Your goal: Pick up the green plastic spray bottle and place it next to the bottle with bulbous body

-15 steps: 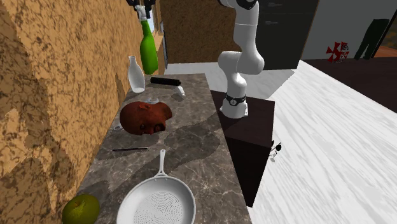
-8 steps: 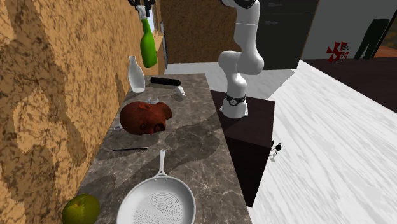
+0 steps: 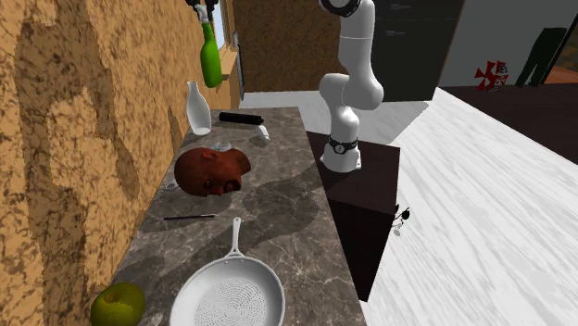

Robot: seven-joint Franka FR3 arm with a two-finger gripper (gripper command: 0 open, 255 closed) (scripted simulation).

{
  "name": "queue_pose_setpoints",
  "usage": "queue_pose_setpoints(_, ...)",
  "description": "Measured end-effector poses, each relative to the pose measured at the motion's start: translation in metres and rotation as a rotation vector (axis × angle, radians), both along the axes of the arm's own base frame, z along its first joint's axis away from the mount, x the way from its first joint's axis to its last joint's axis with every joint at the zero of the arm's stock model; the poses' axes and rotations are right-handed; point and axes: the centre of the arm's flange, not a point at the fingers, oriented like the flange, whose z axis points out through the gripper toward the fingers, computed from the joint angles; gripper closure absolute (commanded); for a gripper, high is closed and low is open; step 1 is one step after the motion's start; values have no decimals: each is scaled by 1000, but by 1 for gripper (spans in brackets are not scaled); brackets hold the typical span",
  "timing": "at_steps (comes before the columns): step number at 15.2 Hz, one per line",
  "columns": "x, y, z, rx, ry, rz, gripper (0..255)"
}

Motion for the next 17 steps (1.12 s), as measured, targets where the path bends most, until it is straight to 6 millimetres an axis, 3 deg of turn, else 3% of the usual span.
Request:
queue_pose_setpoints(11, -109, -90, 3, -3, 2, 3, 255)
queue_pose_setpoints(17, -121, -97, -25, 1, -3, 5, 255)
